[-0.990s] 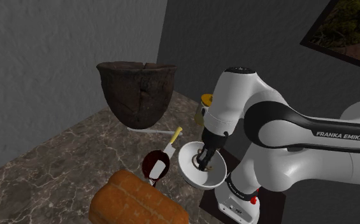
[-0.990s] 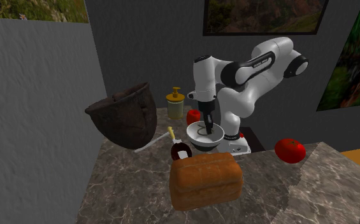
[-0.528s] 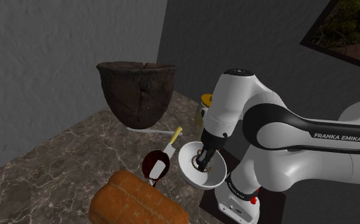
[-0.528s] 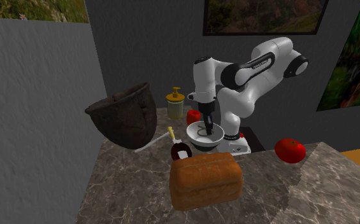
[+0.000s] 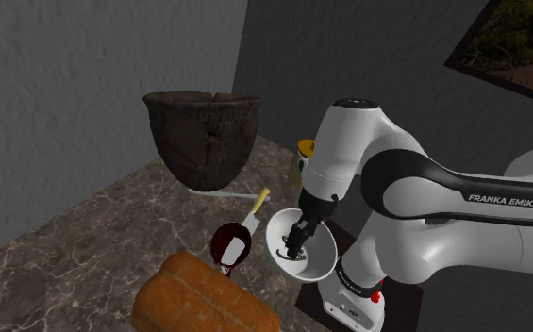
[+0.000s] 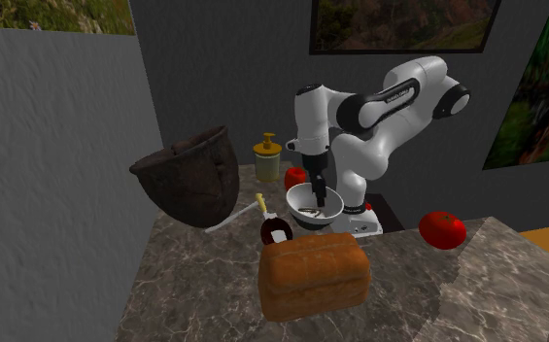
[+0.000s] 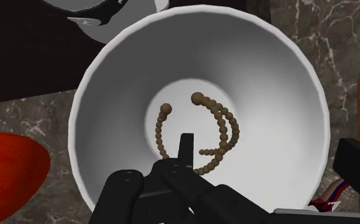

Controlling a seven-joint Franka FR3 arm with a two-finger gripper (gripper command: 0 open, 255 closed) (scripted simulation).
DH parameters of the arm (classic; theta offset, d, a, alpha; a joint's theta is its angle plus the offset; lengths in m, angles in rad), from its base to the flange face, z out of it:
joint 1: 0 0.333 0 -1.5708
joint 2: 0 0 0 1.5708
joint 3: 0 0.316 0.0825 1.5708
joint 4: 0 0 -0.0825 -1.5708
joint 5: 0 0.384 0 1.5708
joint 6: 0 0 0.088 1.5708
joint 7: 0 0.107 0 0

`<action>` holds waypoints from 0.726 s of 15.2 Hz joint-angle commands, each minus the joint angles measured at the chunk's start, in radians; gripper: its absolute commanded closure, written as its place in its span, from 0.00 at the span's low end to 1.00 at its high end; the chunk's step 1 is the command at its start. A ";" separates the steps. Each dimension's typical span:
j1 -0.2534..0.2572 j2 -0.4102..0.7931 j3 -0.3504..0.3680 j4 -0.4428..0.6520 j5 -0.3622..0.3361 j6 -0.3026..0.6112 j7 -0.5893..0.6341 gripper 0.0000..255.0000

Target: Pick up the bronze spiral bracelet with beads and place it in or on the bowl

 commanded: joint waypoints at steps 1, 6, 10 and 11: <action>-0.015 0.004 -0.021 0.048 -0.024 -0.045 -0.001 0.00; -0.029 0.013 -0.044 0.109 -0.049 -0.097 -0.001 0.00; -0.029 0.013 -0.044 0.109 -0.049 -0.097 -0.001 0.00; -0.029 0.013 -0.044 0.109 -0.049 -0.097 -0.001 0.00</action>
